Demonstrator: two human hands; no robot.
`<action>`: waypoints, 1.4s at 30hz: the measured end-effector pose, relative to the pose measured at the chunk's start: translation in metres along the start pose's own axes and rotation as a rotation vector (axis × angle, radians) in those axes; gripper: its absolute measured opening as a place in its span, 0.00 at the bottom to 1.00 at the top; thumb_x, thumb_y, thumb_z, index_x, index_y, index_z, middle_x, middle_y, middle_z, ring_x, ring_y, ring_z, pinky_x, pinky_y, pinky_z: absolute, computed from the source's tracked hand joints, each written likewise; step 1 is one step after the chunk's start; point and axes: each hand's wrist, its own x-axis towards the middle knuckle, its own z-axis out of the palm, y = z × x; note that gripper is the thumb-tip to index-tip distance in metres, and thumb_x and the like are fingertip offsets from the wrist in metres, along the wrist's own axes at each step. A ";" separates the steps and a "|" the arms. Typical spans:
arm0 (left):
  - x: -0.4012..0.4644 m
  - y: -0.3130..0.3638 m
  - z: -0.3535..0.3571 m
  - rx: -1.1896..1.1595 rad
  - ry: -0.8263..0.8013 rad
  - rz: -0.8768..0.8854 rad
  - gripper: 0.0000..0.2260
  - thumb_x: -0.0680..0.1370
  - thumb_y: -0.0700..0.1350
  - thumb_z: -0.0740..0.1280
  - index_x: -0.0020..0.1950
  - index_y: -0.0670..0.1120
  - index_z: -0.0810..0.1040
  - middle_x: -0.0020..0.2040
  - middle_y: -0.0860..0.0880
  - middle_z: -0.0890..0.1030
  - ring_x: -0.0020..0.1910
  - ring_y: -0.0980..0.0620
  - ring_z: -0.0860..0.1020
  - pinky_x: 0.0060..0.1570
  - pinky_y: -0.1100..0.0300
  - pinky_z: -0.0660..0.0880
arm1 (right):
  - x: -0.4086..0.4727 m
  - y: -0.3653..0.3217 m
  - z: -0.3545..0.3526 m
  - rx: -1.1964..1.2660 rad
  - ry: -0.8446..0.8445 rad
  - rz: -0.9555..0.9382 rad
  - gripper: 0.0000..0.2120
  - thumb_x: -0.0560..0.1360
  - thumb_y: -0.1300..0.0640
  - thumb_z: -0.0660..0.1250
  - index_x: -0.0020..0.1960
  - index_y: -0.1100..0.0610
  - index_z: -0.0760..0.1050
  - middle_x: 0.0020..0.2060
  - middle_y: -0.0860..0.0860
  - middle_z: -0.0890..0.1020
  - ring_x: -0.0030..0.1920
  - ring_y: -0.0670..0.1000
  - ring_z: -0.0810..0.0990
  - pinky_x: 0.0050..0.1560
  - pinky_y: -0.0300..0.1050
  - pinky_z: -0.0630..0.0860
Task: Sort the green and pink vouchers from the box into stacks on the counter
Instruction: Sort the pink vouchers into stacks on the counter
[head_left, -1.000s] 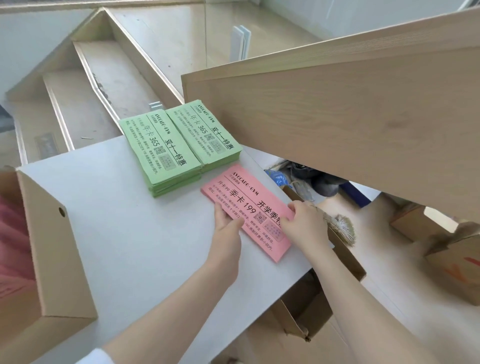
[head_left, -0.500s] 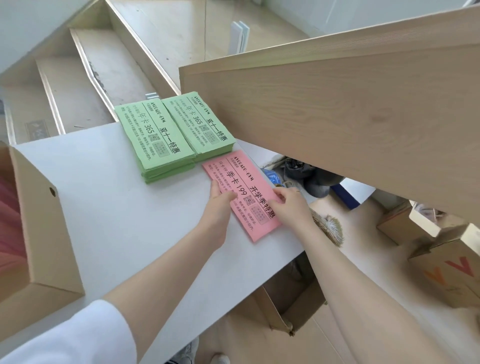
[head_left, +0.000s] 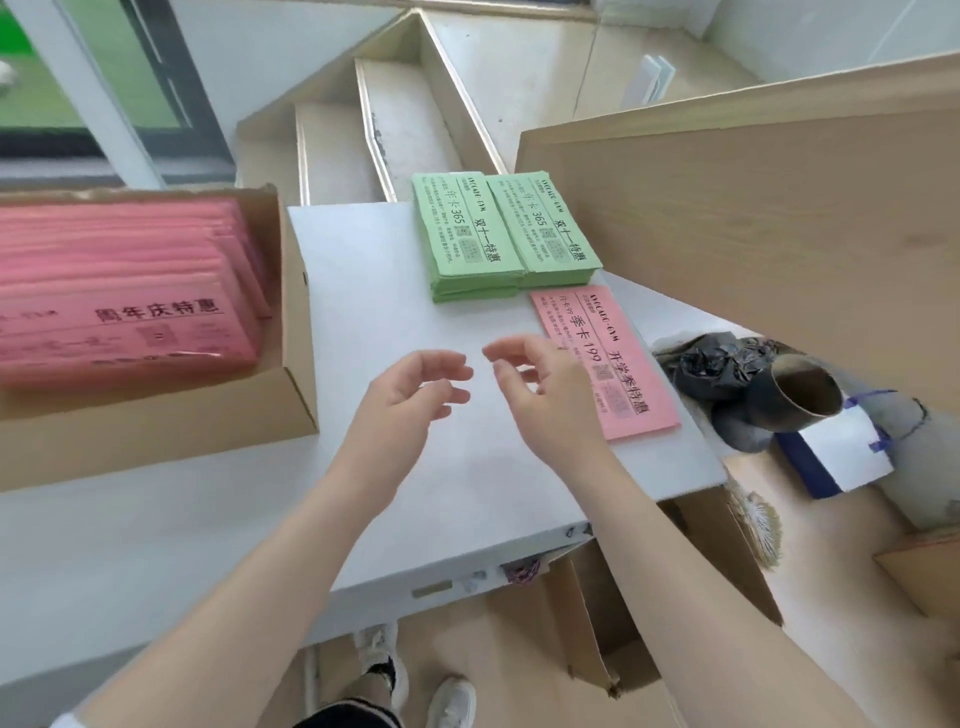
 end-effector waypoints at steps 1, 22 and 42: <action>-0.008 0.003 -0.013 0.008 0.024 0.027 0.14 0.78 0.33 0.57 0.51 0.49 0.77 0.47 0.53 0.82 0.45 0.55 0.80 0.51 0.60 0.74 | -0.001 -0.010 0.012 0.032 -0.032 -0.023 0.09 0.75 0.65 0.62 0.48 0.54 0.78 0.43 0.43 0.79 0.44 0.39 0.76 0.43 0.33 0.71; 0.014 0.031 -0.337 1.111 -0.039 0.578 0.13 0.74 0.37 0.67 0.57 0.47 0.78 0.57 0.51 0.77 0.55 0.52 0.75 0.56 0.57 0.73 | 0.058 -0.149 0.195 -0.704 -0.389 0.059 0.10 0.77 0.55 0.61 0.52 0.59 0.75 0.49 0.54 0.79 0.49 0.55 0.76 0.45 0.46 0.72; 0.088 0.024 -0.337 1.374 -0.603 0.655 0.20 0.79 0.54 0.58 0.71 0.53 0.66 0.77 0.52 0.45 0.76 0.52 0.45 0.71 0.60 0.41 | 0.081 -0.131 0.206 -0.132 -0.559 0.858 0.06 0.72 0.67 0.66 0.42 0.58 0.73 0.35 0.53 0.76 0.34 0.51 0.75 0.36 0.40 0.74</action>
